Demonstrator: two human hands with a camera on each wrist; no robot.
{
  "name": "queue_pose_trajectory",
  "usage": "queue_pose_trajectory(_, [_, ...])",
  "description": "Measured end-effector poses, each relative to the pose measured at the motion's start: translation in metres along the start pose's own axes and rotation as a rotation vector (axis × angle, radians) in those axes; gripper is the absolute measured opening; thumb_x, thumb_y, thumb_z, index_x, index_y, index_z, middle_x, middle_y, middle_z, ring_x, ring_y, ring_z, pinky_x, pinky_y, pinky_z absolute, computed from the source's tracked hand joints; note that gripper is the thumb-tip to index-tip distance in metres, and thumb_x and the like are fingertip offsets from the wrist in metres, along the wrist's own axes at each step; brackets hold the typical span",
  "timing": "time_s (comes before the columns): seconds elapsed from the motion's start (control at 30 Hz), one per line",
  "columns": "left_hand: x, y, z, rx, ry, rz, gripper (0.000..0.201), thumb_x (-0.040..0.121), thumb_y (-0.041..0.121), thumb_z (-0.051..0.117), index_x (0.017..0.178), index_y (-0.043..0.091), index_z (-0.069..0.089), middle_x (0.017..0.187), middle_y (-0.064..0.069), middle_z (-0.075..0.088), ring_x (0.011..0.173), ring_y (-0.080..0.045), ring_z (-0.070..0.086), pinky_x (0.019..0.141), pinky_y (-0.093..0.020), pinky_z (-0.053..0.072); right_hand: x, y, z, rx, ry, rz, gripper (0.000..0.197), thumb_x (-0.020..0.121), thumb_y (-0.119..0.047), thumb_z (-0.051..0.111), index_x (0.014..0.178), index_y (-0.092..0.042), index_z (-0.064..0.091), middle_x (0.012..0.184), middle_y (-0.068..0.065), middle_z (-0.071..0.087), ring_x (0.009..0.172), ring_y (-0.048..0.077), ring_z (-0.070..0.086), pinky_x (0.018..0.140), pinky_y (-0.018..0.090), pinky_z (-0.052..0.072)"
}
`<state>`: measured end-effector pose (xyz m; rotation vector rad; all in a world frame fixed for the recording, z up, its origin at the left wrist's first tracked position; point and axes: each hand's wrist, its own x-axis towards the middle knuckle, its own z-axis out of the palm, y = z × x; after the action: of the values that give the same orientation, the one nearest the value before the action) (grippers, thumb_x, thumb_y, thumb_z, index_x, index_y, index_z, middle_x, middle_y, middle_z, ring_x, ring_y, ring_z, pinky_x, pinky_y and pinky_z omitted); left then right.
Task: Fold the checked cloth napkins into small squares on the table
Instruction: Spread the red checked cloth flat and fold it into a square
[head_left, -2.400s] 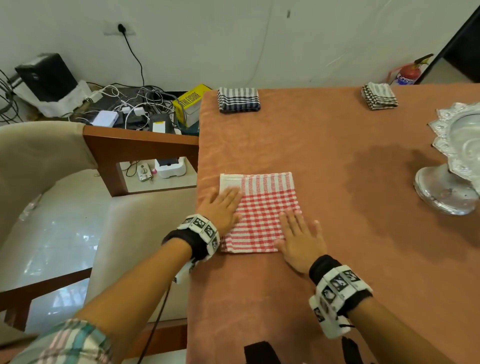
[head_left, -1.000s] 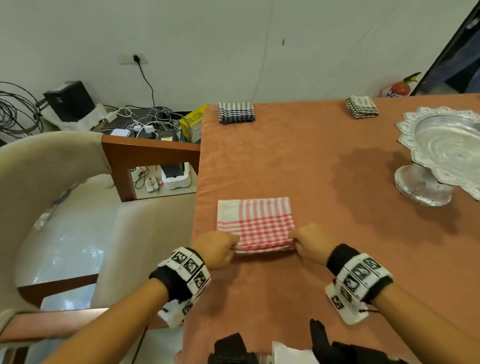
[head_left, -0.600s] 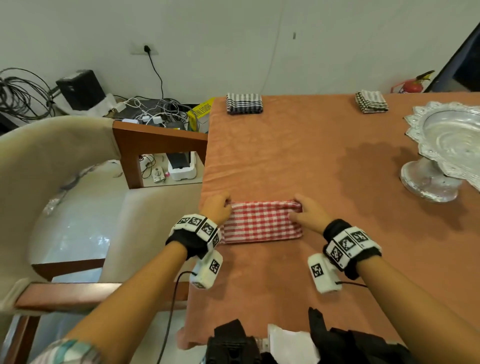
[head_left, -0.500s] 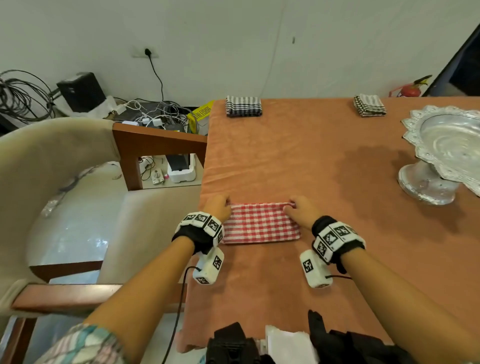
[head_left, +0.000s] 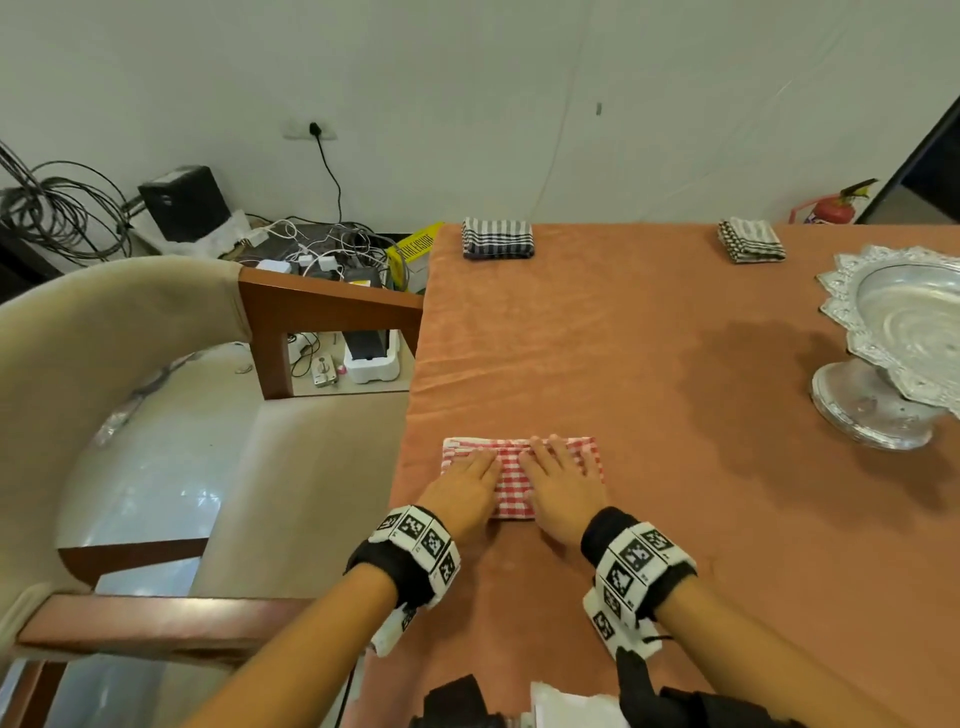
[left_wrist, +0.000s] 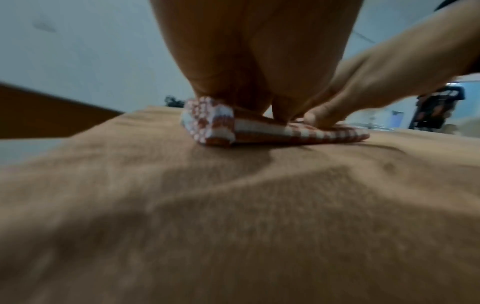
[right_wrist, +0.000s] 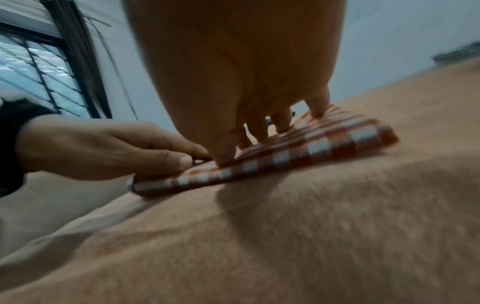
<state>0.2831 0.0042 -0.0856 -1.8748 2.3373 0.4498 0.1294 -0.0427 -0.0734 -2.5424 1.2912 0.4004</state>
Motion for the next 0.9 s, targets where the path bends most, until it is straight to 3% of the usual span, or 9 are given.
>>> queue_pose_trajectory(0.07, [-0.004,-0.007,0.002,0.046,-0.103,-0.083,0.055,0.102,0.027,0.023,0.149,0.006,0.004,0.158,-0.011,-0.002,0.147,-0.024,0.001,0.119,-0.035,0.001,0.002,0.01,0.007,0.016,-0.127,0.009,0.057,0.101,-0.037,0.022,0.15,-0.025,-0.004,0.158,-0.004,-0.015,0.145,0.02,-0.015,0.114,0.056,-0.005])
queue_pose_trajectory(0.2, [-0.01,-0.006,0.003,0.073,-0.133,-0.156,0.055,0.102,0.031,0.017,0.149,0.011,-0.004,0.158,-0.007,-0.01,0.147,-0.02,-0.008,0.119,-0.035,-0.005,-0.003,0.046,0.009,0.035,-0.159,0.121,0.059,0.098,-0.05,0.012,0.147,-0.03,-0.015,0.152,-0.008,-0.028,0.144,0.018,-0.02,0.113,0.057,-0.006])
queue_pose_trajectory(0.3, [-0.002,0.005,-0.004,0.103,-0.116,-0.175,0.054,0.102,0.025,0.019,0.149,0.012,-0.004,0.158,-0.006,-0.008,0.147,-0.022,-0.006,0.119,-0.039,-0.003,-0.01,0.064,0.007,0.136,-0.09,0.266,0.068,0.097,-0.049,0.023,0.149,-0.021,-0.011,0.158,0.0,-0.015,0.146,0.021,-0.011,0.114,0.055,0.0])
queue_pose_trajectory(0.37, [0.008,0.016,-0.008,0.057,-0.107,-0.148,0.055,0.101,0.022,0.022,0.149,0.014,-0.004,0.158,-0.004,-0.009,0.147,-0.02,-0.007,0.119,-0.04,-0.002,-0.013,0.063,0.007,0.203,0.061,0.356,0.073,0.094,-0.047,0.037,0.15,-0.014,0.003,0.158,0.007,0.008,0.145,0.026,0.011,0.113,0.05,0.017])
queue_pose_trajectory(0.47, [0.018,0.029,-0.006,-0.012,-0.157,-0.154,0.057,0.101,0.027,0.023,0.149,0.015,-0.004,0.158,-0.002,-0.011,0.147,-0.017,-0.008,0.119,-0.039,-0.002,-0.008,0.055,0.01,0.323,0.229,0.458,0.059,0.09,-0.04,0.049,0.14,-0.014,0.033,0.138,0.01,0.044,0.126,0.028,0.039,0.102,0.043,0.038])
queue_pose_trajectory(0.6, [0.02,0.028,0.002,-0.051,-0.157,-0.17,0.058,0.101,0.033,0.02,0.149,0.015,-0.007,0.157,0.0,-0.016,0.146,-0.016,-0.011,0.119,-0.04,-0.003,0.013,0.047,0.008,0.849,0.159,0.566,0.033,0.082,-0.033,0.064,0.106,-0.011,0.058,0.103,0.013,0.067,0.093,0.031,0.064,0.083,0.047,0.054])
queue_pose_trajectory(0.73, [0.017,0.029,0.003,-0.061,-0.144,-0.161,0.057,0.101,0.034,0.018,0.149,0.016,-0.008,0.158,0.0,-0.015,0.146,-0.016,-0.011,0.118,-0.041,-0.003,0.016,0.04,-0.02,1.055,0.036,0.526,0.011,0.081,-0.015,0.065,0.074,-0.007,0.06,0.076,0.011,0.066,0.068,0.026,0.063,0.07,0.039,0.055])
queue_pose_trajectory(0.8, [0.017,0.029,0.003,-0.077,-0.128,-0.163,0.058,0.101,0.035,0.018,0.149,0.016,-0.007,0.158,0.0,-0.014,0.146,-0.016,-0.01,0.118,-0.041,-0.003,0.018,0.03,-0.035,1.102,0.057,0.493,0.02,0.083,-0.008,0.061,0.065,-0.011,0.051,0.066,0.006,0.057,0.057,0.018,0.052,0.056,0.03,0.044])
queue_pose_trajectory(0.9, [0.016,0.025,-0.005,-0.135,-0.134,-0.128,0.061,0.1,0.029,0.029,0.149,0.014,-0.004,0.158,-0.002,-0.009,0.147,-0.018,-0.006,0.119,-0.04,0.0,0.025,0.006,-0.047,1.056,0.104,0.412,0.033,0.084,-0.004,0.059,0.061,-0.015,0.037,0.063,0.004,0.043,0.056,0.015,0.04,0.053,0.026,0.033])
